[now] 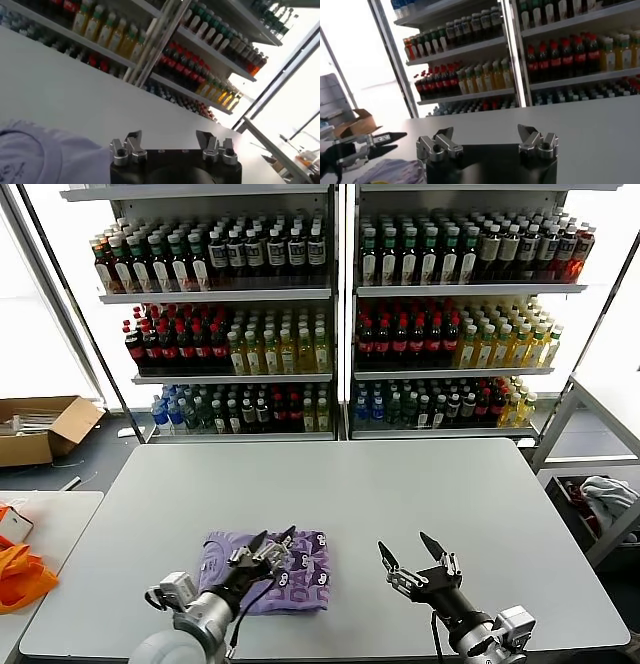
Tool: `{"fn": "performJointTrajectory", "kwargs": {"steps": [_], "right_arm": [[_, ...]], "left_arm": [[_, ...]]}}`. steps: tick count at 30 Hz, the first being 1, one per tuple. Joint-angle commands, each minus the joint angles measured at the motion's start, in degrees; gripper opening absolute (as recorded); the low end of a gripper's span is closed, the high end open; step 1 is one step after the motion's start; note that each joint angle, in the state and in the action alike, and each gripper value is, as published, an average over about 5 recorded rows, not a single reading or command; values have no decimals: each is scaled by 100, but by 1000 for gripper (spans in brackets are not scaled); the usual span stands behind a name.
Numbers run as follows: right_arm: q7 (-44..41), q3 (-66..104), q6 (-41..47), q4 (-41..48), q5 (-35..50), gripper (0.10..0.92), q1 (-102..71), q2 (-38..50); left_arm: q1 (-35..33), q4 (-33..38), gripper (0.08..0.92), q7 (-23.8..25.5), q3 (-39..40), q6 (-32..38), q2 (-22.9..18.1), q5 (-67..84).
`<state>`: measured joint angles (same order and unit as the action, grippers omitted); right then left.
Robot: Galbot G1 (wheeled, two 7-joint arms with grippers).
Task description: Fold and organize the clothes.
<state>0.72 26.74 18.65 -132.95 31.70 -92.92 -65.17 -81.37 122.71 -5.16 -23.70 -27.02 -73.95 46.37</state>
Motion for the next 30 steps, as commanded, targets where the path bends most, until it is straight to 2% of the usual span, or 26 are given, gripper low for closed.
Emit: {"fn": "performJointTrajectory", "kwargs": {"steps": [1,6,13,20,26,30], "right_arm": [[121,78,276,-47,116,823,-11,315],[87,184,368,-111,91,823,6,460],[237,-237,660,147,-26,823,424,511],[307,-871,1010,302,-70,823,1019,576],[814,-1471,1445,701,-41,823,1809,699],[844,-1817,1444,833,57,823,2196,775]], "left_arm": [[-407,492,729,941,-1459,19,52,-414],[-414,602,816,1542,-2229,25,-74,-628],[-389,536,823,1935,-2989,-9,-111,-699],[-558,511,822,2020,-3300,7,-58,-679],[-639,554,823,2021,-3276,14,-121,-722],[-647,583,822,2022,-3223,23,-188,-767]]}}
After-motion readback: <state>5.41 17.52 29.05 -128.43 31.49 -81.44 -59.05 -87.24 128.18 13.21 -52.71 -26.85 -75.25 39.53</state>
